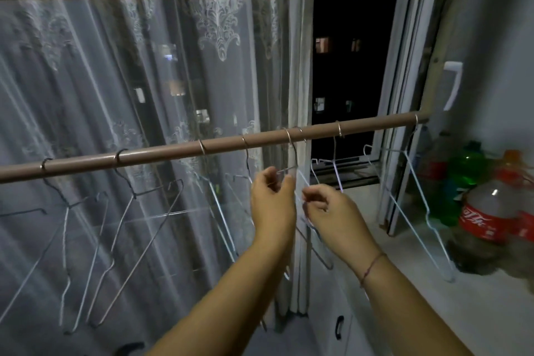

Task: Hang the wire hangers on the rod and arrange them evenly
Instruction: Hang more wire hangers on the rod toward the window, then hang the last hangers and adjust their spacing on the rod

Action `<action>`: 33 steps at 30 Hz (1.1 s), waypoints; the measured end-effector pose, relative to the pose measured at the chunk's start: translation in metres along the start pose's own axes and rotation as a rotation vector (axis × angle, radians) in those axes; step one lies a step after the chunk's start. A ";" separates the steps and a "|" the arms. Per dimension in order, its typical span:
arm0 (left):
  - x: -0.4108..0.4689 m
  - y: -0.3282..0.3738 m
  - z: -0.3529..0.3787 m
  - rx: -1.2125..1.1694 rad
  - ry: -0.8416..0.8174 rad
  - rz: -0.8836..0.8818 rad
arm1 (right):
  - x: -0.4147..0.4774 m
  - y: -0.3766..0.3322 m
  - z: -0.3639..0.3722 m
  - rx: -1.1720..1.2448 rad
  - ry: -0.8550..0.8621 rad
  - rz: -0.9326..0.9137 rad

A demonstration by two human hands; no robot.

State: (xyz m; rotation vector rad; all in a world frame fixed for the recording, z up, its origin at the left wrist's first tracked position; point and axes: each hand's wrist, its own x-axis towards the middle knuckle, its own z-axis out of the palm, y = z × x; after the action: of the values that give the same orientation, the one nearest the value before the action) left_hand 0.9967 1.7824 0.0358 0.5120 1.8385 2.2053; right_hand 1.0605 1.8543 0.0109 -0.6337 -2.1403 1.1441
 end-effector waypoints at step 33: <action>0.063 -0.024 -0.019 0.176 0.078 -0.307 | 0.040 0.010 0.049 0.076 -0.036 0.101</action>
State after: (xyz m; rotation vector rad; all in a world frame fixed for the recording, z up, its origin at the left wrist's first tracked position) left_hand 0.9307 1.7940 0.0172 0.1598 2.0087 1.8984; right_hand 0.9991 1.8580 -0.0069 -0.6985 -2.1036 1.2940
